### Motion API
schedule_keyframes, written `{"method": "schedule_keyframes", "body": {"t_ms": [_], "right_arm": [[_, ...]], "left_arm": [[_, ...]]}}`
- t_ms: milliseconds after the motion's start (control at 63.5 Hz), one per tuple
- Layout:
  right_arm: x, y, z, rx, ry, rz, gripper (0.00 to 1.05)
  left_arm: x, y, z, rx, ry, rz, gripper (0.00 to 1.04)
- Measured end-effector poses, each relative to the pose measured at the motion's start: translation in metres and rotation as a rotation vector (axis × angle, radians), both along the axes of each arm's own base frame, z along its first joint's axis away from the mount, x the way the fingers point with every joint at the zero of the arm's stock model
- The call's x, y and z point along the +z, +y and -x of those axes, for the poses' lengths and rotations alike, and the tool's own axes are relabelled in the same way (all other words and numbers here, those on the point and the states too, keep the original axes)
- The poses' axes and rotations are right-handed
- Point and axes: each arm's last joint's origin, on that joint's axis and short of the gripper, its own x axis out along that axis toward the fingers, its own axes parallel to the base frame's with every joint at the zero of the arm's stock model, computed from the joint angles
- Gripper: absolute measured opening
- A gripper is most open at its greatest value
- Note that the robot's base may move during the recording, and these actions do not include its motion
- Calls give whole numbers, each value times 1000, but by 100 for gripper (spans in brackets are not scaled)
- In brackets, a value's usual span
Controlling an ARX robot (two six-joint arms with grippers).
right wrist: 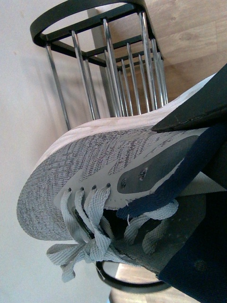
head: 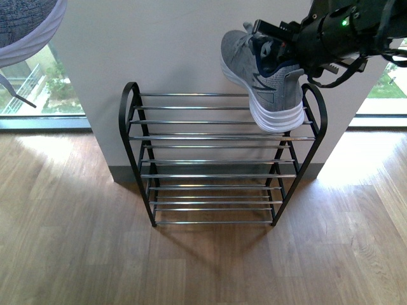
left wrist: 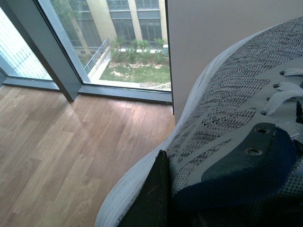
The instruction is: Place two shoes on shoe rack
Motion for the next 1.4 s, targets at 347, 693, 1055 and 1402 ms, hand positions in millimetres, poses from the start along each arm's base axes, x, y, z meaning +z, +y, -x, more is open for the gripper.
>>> {"method": "schedule_keyframes", "body": {"t_ms": [347, 693, 1055, 1402], "right_arm": [[-63, -46, -52, -183, 116, 42, 1], [-96, -86, -85, -310, 132, 38, 1], [-107, -99, -96, -324, 107, 48, 15], [-32, -88, -55, -120, -35, -2, 89]], "left_arm": [[0, 0, 0, 0, 0, 0, 2], [0, 0, 0, 0, 0, 0, 2], [0, 0, 0, 0, 0, 0, 2], [0, 0, 0, 0, 0, 0, 2]]}}
